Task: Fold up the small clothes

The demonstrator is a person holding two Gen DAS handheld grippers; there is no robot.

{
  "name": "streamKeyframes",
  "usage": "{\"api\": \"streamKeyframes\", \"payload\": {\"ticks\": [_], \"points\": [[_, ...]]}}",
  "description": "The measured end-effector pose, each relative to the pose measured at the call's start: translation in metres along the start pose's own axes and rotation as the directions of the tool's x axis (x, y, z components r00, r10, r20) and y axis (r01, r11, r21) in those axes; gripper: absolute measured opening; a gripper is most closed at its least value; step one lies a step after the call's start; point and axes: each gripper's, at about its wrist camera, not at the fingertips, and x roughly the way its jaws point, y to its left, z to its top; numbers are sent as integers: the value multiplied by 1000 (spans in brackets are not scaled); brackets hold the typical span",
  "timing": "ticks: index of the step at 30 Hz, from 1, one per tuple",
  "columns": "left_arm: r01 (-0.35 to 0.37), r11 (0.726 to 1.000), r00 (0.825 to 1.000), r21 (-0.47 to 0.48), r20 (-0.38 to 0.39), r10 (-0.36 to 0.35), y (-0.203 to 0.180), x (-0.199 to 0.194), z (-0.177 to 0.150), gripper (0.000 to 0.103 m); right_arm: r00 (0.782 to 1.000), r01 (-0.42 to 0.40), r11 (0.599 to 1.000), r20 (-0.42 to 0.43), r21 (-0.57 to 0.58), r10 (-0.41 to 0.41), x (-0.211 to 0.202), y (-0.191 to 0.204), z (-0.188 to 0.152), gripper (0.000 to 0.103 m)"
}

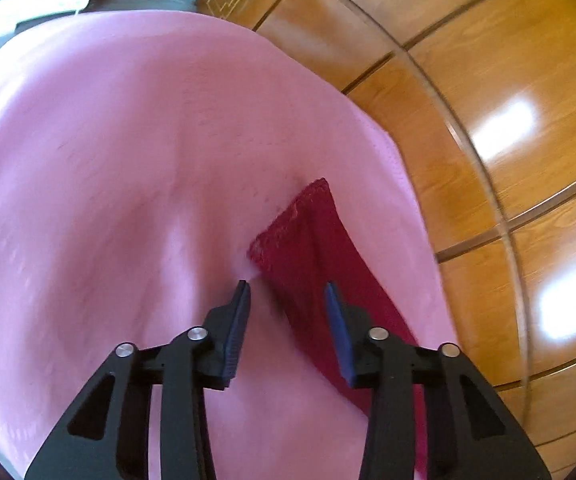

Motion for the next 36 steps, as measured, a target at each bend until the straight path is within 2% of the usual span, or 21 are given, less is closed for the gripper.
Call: {"api": "streamKeyframes", "payload": {"ticks": [2, 4, 5, 9, 13, 16, 19, 22, 24, 26, 28, 31, 32, 33, 34, 35, 36], "points": [[-32, 999, 999, 20, 3, 32, -4, 9, 1, 28, 1000, 0, 1000, 0, 0, 0, 0, 0, 0, 101], [-44, 999, 999, 28, 6, 44, -7, 13, 4, 16, 1000, 0, 1000, 0, 0, 0, 0, 0, 0, 101], [-27, 999, 1000, 32, -4, 27, -9, 13, 4, 7, 1000, 0, 1000, 0, 0, 0, 0, 0, 0, 101], [59, 995, 998, 85, 13, -60, -27, -4, -4, 7, 1000, 0, 1000, 1, 0, 0, 0, 0, 0, 101], [154, 974, 988, 167, 2, -157, -59, -22, -23, 7, 1000, 0, 1000, 0, 0, 0, 0, 0, 0, 101], [200, 948, 979, 246, -19, -202, -87, -32, -47, 7, 1000, 0, 1000, 1, 0, 0, 0, 0, 0, 101], [239, 911, 971, 337, -54, -235, -119, -36, -78, 7, 1000, -1, 1000, 1, 0, 1, 0, 0, 0, 101], [292, 856, 956, 427, -116, -269, -153, -36, -118, 7, 1000, 0, 1000, 0, 0, 0, 0, 0, 0, 101], [316, 830, 949, 460, -153, -277, -169, -33, -141, 7, 1000, 0, 1000, 1, 0, 0, 0, 0, 0, 101], [366, 795, 930, 484, -214, -298, -184, -26, -166, 7, 1000, -1, 1000, 1, 0, 1, 0, 0, -1, 101], [392, 768, 918, 506, -268, -291, -199, -16, -193, 7, 1000, -1, 1000, 1, 0, 1, 0, 0, -1, 101], [401, 739, 911, 542, -322, -258, -213, -2, -222, 7, 1000, -1, 1000, 0, 1, 1, 0, 0, -1, 101], [396, 728, 912, 559, -335, -239, -218, 2, -232, 11, 1000, -2, 1000, -1, 1, 2, 0, 0, 0, 101], [395, 721, 911, 570, -342, -229, -217, 0, -240, 25, 1000, -5, 1000, -3, 2, 5, 0, 0, 1, 101], [395, 716, 911, 575, -347, -224, -218, 0, -245, 33, 1000, -9, 1000, -7, 4, 9, 1, -1, 2, 101], [400, 717, 909, 571, -347, -231, -217, -2, -248, 53, 1000, -11, 1000, -9, 5, 11, 1, -1, 3, 101], [409, 720, 906, 561, -342, -248, -216, -6, -248, 64, 1000, -12, 1000, -11, 5, 12, 1, -2, 4, 101]]}}
